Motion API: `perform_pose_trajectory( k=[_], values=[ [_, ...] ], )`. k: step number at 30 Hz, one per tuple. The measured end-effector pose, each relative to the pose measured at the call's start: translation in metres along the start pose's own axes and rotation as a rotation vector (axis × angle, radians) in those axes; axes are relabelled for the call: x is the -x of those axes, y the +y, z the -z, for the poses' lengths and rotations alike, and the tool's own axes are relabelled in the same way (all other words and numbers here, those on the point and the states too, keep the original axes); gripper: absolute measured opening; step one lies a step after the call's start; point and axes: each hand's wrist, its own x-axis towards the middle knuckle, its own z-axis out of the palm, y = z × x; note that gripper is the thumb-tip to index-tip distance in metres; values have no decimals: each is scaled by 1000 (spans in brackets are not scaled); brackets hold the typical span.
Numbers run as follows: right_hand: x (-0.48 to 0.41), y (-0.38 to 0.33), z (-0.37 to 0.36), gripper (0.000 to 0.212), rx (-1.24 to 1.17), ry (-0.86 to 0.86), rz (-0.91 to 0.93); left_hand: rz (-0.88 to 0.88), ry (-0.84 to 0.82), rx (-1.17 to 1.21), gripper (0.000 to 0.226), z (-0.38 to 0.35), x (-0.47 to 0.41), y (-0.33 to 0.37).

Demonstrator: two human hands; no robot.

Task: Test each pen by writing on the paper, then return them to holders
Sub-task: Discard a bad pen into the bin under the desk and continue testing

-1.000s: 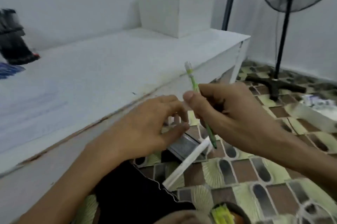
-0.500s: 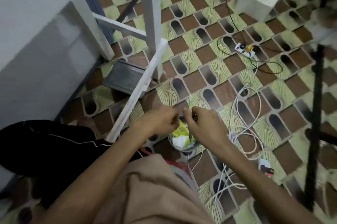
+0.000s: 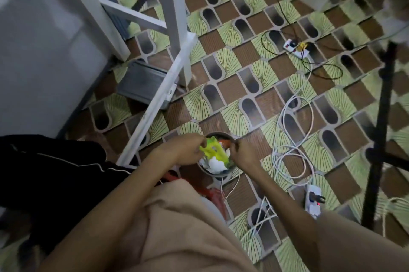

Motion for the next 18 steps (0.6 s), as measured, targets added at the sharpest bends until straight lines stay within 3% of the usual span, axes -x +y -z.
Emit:
perform_pose_trajectory(
  k=[5, 11, 15, 18],
  values=[
    [39, -90, 66, 29, 26, 108, 349, -85, 214, -44, 34, 52, 74, 17],
    [120, -249, 144, 22, -24, 298, 866, -65, 670, -246, 34, 150, 222, 34],
    [176, -338, 179, 20, -23, 443, 1135, 38, 924, -393, 45, 186, 326, 50],
    [215, -395, 185, 20, 10, 416, 1281, 151, 1058, -445, 44, 189, 399, 46]
  ],
)
